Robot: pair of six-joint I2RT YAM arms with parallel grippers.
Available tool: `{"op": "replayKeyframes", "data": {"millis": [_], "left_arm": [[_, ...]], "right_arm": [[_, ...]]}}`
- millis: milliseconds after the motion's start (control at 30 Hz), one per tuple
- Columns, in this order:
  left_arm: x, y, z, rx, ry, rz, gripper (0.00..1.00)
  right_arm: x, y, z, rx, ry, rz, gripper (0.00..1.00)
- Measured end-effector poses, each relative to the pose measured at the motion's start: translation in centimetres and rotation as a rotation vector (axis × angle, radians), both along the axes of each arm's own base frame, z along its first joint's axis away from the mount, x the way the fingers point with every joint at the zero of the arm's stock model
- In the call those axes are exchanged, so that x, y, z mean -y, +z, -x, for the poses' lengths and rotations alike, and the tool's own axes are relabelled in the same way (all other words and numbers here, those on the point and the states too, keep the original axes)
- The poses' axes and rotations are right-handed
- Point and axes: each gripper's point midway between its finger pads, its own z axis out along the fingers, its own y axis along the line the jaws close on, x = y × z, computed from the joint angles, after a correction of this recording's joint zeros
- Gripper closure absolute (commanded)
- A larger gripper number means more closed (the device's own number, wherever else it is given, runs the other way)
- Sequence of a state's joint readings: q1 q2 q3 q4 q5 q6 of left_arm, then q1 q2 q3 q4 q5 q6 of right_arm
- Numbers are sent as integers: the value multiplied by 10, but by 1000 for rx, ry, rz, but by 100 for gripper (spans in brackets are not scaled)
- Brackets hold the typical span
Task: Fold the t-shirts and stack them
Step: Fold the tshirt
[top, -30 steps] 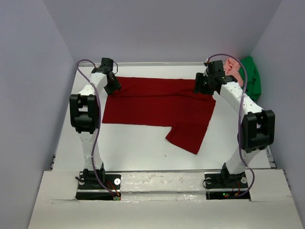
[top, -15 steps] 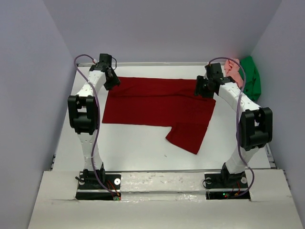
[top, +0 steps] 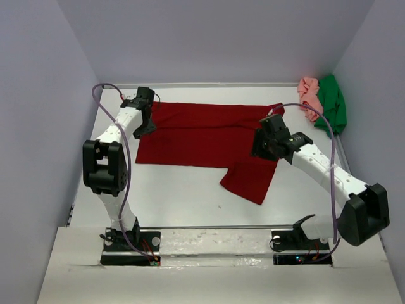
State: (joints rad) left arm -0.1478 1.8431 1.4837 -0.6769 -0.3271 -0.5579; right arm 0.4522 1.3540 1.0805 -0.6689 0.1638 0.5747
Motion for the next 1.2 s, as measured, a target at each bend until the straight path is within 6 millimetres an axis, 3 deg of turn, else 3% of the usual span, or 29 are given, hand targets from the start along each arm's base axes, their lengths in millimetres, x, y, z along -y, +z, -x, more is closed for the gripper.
{"op": "replayKeyframes", "data": {"millis": [133,233,400,467,633,733,933,1033,1100,1133,1200], "left_arm": [[-2,16,7,33,5,-40,47],[-4,21,7,49,7,-43,47],[-7,14,15,32,9,-57,47],[-7,11,18,24,6,-61,47],[-9,9,27,22,-3,-64,47],[-8,14,26,41,-8,-57,47],[-4,15,21,58,-23,-37,47],[-3,16,21,62,-25,-34,47],[-3,16,21,64,-26,-33,47],[-3,17,21,65,-26,-32,47],[-2,19,21,72,-28,-29,47]], "right_arm": [[-1,-20,32,-39,-50,13,44],[-11,-49,63,-115,-38,97,43],[-15,-101,102,-264,-50,291,43],[-9,-111,119,-290,-59,335,43],[3,-112,142,-309,-119,403,43],[20,-114,151,-331,-180,514,43],[19,-113,160,-320,-199,553,44],[19,-112,164,-321,-207,526,47],[16,-111,165,-319,-211,495,55],[13,-110,165,-317,-211,471,63],[6,-108,163,-309,-206,417,66]]}}
